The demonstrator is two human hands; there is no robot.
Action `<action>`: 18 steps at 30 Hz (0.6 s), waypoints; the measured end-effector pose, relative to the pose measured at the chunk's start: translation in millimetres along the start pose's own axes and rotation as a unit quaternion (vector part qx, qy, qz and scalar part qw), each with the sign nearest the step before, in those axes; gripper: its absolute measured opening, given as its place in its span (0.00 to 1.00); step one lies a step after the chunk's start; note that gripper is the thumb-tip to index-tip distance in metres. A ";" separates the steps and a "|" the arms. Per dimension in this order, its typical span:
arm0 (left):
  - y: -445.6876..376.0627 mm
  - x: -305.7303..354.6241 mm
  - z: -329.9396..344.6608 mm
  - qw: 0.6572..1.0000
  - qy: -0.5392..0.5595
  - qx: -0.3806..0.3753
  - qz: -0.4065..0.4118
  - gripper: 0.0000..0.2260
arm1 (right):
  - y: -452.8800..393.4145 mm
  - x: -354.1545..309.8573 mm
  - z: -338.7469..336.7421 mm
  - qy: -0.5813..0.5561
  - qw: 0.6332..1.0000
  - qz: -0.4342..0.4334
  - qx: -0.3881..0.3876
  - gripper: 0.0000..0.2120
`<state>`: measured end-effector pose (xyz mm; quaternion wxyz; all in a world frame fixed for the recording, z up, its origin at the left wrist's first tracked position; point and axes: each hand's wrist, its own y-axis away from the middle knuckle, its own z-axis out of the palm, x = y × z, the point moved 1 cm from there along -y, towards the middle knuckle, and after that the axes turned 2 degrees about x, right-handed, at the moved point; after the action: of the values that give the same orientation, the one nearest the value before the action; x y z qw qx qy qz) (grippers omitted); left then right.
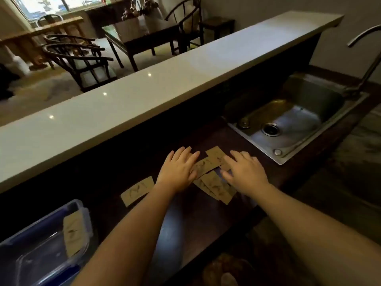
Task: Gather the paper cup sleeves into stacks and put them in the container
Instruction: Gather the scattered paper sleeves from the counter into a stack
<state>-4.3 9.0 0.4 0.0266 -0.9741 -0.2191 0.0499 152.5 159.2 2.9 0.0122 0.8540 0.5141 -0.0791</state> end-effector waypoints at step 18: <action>-72.2 26.5 59.6 0.985 0.064 -0.152 -0.051 0.24 | 11.5 -16.2 74.0 -0.054 0.984 0.134 -0.108 0.26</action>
<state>-17.6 87.4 -55.8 -0.1053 -0.9555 -0.2714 -0.0478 146.1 132.0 -68.4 0.1422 0.9032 0.3995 -0.0670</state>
